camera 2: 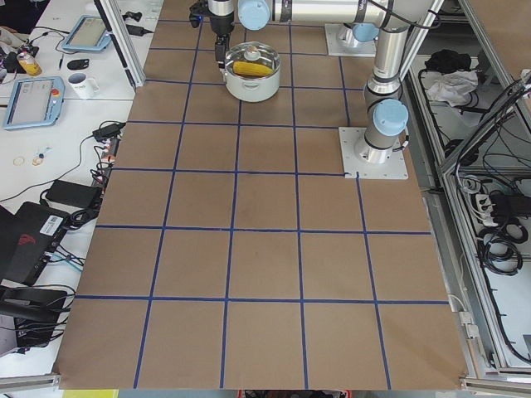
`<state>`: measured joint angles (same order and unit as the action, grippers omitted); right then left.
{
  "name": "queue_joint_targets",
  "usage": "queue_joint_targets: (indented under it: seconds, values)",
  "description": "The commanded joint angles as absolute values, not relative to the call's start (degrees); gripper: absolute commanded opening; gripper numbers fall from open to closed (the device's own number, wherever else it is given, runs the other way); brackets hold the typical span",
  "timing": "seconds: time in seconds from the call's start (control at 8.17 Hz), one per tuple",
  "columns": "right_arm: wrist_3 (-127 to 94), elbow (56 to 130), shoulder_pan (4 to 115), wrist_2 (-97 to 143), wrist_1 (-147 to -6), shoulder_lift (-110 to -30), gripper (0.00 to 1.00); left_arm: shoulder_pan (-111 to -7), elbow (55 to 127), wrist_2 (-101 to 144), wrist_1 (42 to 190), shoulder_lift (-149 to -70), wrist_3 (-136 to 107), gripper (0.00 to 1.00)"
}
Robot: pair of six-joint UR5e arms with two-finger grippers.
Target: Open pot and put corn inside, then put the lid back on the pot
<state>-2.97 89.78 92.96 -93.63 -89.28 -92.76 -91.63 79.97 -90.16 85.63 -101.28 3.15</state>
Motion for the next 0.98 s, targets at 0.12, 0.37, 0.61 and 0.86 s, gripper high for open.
queue_joint_targets:
  seconds: [0.12, 0.37, 0.61, 0.86]
  values:
    - [-1.76, 89.82, 92.55, -93.78, -88.42, -92.99, 1.0, -91.76, 79.63, -89.83, 86.22, -99.85, 2.55, 1.0]
    - [-1.67, 89.91, 92.55, -93.69, -88.42, -92.9, 1.0, -91.76, 79.63, -90.17, 86.22, -99.76, 2.55, 1.0]
    - [-1.67, 89.91, 92.55, -93.78, -88.33, -92.81, 1.0, -91.76, 79.63, -89.83, 86.13, -99.76, 2.64, 1.0]
    - [-1.67, 89.91, 92.55, -94.04, -88.33, -92.81, 1.0, -91.76, 79.63, -90.0, 86.13, -99.23, 2.64, 1.0]
